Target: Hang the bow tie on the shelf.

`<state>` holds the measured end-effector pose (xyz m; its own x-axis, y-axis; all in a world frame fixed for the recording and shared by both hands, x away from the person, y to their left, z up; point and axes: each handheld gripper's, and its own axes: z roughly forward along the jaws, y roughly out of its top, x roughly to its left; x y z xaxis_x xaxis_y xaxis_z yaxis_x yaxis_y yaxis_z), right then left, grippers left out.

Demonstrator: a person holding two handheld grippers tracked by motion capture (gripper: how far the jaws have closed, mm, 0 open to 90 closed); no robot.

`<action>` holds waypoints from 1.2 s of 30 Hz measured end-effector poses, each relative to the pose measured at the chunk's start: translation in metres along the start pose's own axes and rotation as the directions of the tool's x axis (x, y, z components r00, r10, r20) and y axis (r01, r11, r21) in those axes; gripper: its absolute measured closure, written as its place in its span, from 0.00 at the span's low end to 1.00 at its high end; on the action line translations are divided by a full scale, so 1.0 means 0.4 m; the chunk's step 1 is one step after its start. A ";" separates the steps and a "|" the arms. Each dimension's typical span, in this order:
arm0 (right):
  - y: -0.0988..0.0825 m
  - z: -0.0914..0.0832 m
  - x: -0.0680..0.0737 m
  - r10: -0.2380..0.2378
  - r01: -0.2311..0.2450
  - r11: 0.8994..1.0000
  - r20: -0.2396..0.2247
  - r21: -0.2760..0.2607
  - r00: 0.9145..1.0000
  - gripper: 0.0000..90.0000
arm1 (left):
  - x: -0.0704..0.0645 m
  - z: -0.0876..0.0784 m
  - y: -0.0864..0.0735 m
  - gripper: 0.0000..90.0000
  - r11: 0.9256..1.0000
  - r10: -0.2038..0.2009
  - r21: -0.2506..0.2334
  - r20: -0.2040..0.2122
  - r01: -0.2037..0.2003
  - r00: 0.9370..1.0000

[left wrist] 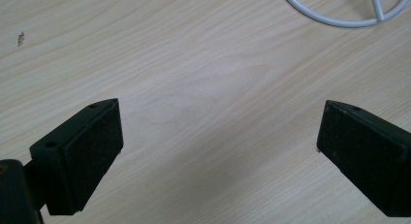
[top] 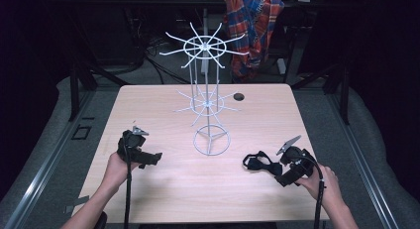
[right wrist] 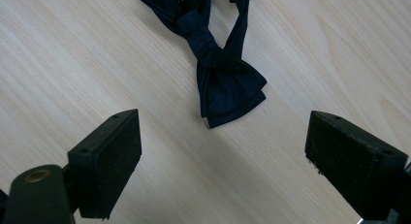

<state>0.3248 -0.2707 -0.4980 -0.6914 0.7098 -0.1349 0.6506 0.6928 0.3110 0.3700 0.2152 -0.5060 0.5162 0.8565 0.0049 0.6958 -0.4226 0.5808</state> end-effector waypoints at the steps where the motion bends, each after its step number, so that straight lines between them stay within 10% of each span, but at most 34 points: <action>1: -0.001 0.000 0.000 0.005 -0.005 1.000 -0.010 -0.015 1.000 0.14 | -0.001 0.001 0.000 0.03 1.000 0.001 -0.002 -0.003 -0.001 1.000; 14: 0.022 -0.013 0.011 -0.034 0.037 0.997 0.044 -0.073 0.998 0.06 | -0.004 0.000 0.000 0.03 1.000 0.005 0.001 -0.003 -0.005 1.000; 20: 0.034 0.000 0.022 -0.009 0.008 0.996 -0.016 -0.091 1.000 0.02 | -0.003 0.000 -0.001 0.03 1.000 0.006 0.003 -0.002 -0.006 1.000; 36: 0.092 0.020 0.079 -0.131 0.140 0.984 0.085 -0.109 0.988 0.12 | -0.009 0.004 0.001 0.03 1.000 0.004 0.013 0.003 -0.004 1.000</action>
<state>0.3292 -0.2217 -0.4984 -0.7413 0.6214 -0.2538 0.5097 0.7671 0.3895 0.3693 0.2114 -0.5071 0.5207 0.8537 0.0050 0.7000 -0.4303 0.5699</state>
